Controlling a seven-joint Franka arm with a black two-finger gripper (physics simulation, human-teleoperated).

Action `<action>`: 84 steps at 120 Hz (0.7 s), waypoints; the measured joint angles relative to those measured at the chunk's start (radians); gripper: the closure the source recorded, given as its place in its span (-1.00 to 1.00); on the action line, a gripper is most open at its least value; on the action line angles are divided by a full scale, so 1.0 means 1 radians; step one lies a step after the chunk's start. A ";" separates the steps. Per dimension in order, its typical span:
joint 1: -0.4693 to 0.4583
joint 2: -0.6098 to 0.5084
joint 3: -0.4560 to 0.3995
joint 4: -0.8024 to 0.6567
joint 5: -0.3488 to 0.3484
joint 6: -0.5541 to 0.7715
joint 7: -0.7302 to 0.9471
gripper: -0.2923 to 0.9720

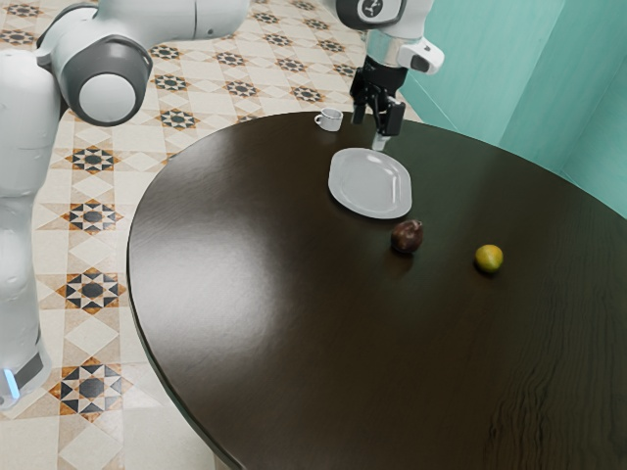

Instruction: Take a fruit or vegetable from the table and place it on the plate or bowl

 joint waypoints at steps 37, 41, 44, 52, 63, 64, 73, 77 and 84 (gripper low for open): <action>-0.001 0.000 0.000 0.000 0.001 -0.008 0.007 -0.54; -0.001 0.000 0.000 0.000 0.002 -0.009 0.007 -0.54; -0.001 0.000 0.000 0.001 0.004 -0.009 0.007 -0.54; 0.000 0.011 -0.001 0.002 0.006 0.007 0.008 -0.54; -0.003 0.049 -0.017 0.004 0.006 0.064 0.009 -0.54; -0.004 0.051 -0.018 0.004 0.006 0.070 0.009 -0.54; -0.006 0.080 -0.027 0.005 -0.022 0.129 0.009 -0.54; -0.005 0.090 -0.027 0.006 -0.034 0.155 0.009 -0.54; -0.005 0.109 -0.029 0.006 -0.048 0.192 0.006 -0.54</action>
